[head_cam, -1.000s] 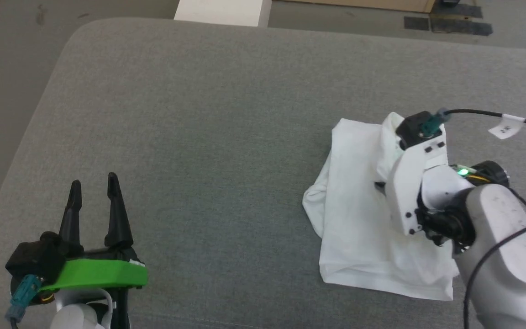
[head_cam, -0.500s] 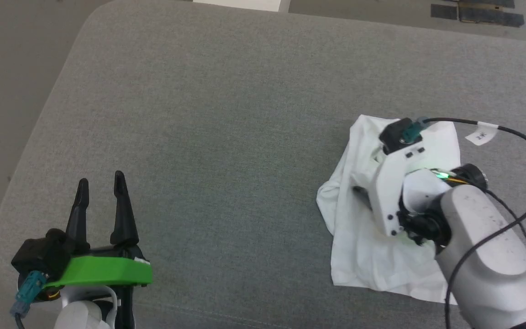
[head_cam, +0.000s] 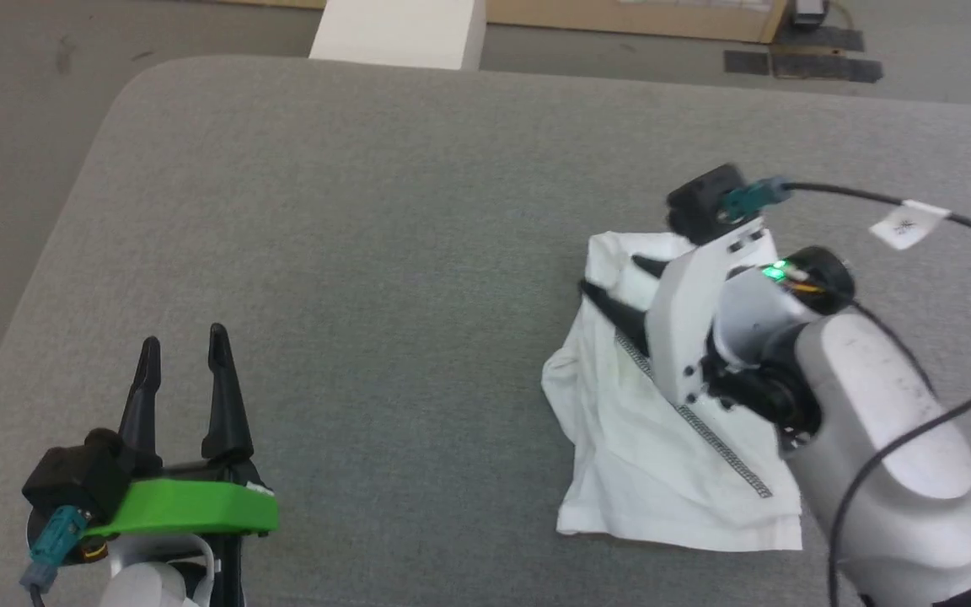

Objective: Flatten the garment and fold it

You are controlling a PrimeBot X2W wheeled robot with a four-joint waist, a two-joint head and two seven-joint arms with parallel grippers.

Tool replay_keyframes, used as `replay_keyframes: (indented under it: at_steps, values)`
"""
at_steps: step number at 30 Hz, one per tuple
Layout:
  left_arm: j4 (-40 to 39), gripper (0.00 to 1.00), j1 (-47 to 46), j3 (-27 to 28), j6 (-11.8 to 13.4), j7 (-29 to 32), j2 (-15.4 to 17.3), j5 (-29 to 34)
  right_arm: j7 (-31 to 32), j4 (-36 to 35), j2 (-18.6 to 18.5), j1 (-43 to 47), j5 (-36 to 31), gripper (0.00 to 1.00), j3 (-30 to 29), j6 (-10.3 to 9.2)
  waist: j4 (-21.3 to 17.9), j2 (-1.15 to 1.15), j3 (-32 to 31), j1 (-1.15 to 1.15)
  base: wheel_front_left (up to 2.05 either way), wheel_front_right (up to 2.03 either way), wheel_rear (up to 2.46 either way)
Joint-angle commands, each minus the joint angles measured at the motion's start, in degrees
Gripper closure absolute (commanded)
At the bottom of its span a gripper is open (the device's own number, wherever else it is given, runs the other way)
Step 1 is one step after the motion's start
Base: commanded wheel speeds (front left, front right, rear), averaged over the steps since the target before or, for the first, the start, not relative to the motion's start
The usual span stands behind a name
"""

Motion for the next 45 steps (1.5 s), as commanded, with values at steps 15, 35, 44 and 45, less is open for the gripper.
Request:
replay_keyframes:
  at_steps: [15,35,44,45]
  values:
    - [-1.06,0.00,0.47,-0.48,0.10,-0.25,-0.13,0.15,2.21,-3.36,0.85,13.00,-19.23,0.00,-16.79,-0.09,-3.89,0.00,0.88,0.00,0.00,0.00,0.00]
    - [-0.20,0.00,-1.61,-0.92,-0.27,-0.25,-0.13,-0.42,3.57,7.08,4.11,12.53,-23.54,1.00,-19.48,-0.09,-1.48,0.00,3.37,0.00,0.00,0.00,0.00]
    - [-0.42,0.00,-0.79,-0.94,-0.61,-0.25,-0.13,0.69,3.42,5.64,-2.18,9.34,-20.06,1.00,-7.72,-0.09,-5.87,0.00,2.19,0.00,0.00,0.00,0.00]
    - [-0.64,0.00,-0.63,-0.72,-0.68,-0.25,-0.12,0.89,3.76,5.05,-3.58,8.49,-19.44,1.00,-5.34,-0.09,-7.22,0.00,2.28,0.00,0.00,0.00,0.00]
